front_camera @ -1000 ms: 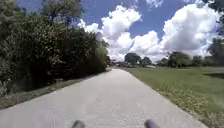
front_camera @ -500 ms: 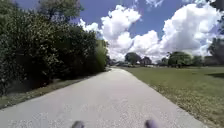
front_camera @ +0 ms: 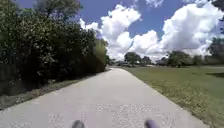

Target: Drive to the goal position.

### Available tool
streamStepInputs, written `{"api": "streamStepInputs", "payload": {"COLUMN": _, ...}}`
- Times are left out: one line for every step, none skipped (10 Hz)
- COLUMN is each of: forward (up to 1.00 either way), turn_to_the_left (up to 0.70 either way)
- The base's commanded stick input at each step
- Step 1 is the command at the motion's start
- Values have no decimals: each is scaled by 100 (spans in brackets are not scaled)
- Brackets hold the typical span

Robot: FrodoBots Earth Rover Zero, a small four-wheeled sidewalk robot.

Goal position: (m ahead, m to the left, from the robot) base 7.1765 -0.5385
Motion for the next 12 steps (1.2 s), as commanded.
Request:
{"api": "streamStepInputs", "payload": {"forward": 50, "turn_to_the_left": 0}}
{"api": "streamStepInputs", "payload": {"forward": 50, "turn_to_the_left": 0}}
{"api": "streamStepInputs", "payload": {"forward": 50, "turn_to_the_left": 0}}
{"api": "streamStepInputs", "payload": {"forward": 50, "turn_to_the_left": 0}}
{"api": "streamStepInputs", "payload": {"forward": 50, "turn_to_the_left": 0}}
{"api": "streamStepInputs", "payload": {"forward": 50, "turn_to_the_left": 0}}
{"api": "streamStepInputs", "payload": {"forward": 50, "turn_to_the_left": 0}}
{"api": "streamStepInputs", "payload": {"forward": 50, "turn_to_the_left": 0}}
{"api": "streamStepInputs", "payload": {"forward": 50, "turn_to_the_left": 0}}
{"api": "streamStepInputs", "payload": {"forward": 50, "turn_to_the_left": 0}}
{"api": "streamStepInputs", "payload": {"forward": 50, "turn_to_the_left": 0}}
{"api": "streamStepInputs", "payload": {"forward": 50, "turn_to_the_left": 0}}
